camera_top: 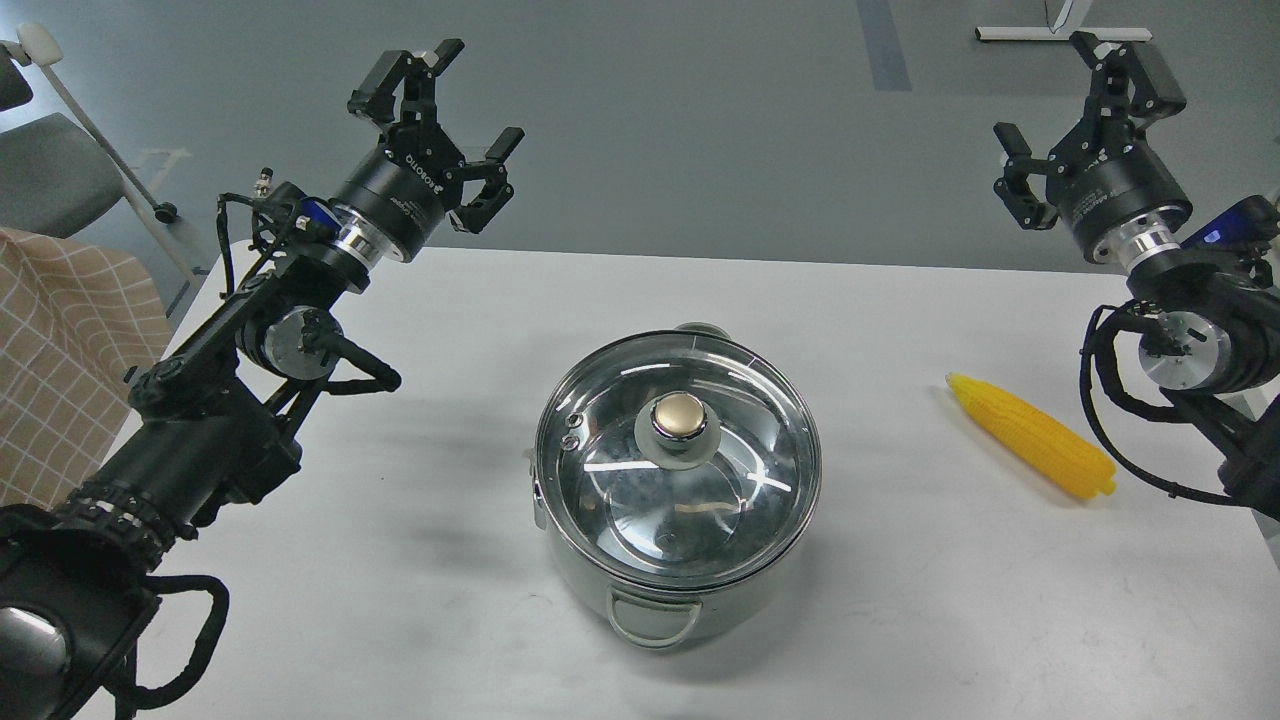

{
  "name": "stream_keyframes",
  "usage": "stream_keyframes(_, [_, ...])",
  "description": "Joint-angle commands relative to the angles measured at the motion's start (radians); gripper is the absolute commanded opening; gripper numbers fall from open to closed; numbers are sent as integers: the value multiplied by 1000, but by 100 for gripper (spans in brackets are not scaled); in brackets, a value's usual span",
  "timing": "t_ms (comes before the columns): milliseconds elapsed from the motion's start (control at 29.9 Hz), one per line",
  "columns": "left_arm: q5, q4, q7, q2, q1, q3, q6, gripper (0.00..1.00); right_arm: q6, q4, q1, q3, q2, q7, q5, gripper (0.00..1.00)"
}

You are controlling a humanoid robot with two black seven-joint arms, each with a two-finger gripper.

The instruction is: Open pot and put corn in

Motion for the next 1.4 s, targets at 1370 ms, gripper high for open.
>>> stream_keyframes(1370, [-100, -10, -62, -24, 46, -11, 108, 98, 6, -116, 14, -1, 80, 0, -83, 100])
